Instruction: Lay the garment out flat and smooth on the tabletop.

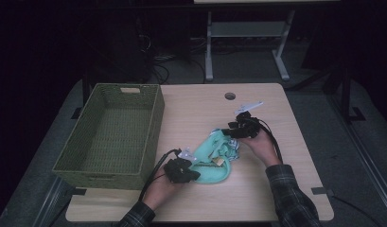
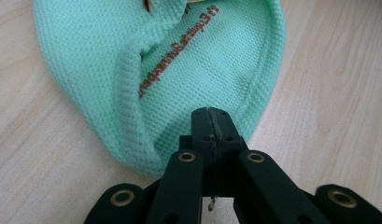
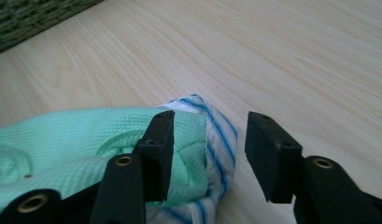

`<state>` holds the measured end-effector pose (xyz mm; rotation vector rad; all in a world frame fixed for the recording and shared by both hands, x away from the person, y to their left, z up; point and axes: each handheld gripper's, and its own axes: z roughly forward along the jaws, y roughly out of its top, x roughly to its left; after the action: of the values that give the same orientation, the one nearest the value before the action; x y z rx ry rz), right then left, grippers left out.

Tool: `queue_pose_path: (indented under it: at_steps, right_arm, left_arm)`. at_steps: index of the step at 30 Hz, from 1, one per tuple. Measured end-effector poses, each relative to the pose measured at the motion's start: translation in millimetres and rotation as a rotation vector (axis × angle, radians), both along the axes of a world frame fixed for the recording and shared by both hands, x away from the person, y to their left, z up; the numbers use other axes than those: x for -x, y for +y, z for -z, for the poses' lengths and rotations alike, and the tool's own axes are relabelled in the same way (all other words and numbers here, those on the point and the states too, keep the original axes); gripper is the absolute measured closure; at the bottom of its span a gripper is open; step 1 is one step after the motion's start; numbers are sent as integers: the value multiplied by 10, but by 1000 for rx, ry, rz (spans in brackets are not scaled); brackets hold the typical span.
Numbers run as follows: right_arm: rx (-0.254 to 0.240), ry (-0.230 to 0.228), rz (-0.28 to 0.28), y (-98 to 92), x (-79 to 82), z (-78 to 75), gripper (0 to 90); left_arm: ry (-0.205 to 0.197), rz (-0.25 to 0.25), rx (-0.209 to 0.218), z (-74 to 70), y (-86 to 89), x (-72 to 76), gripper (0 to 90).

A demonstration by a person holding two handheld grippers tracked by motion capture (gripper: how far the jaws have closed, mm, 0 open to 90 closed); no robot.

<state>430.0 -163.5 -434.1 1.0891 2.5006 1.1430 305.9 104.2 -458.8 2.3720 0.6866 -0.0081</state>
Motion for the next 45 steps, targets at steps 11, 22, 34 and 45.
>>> queue_pose_path:
  at_steps: [11,22,34,45]
  right_arm:
    - [37,87,-24,89,-136,243,711]
    - [42,56,-19,81,-131,143,850]
    - [103,-20,35,113,-324,-55,855]
    - [83,5,38,157,-369,24,706]
  left_arm:
    - [1,-11,11,4,-7,5,895]
    - [14,-17,18,7,-7,-1,896]
    - [12,-10,12,2,-2,-9,896]
    - [16,-8,16,5,3,-14,896]
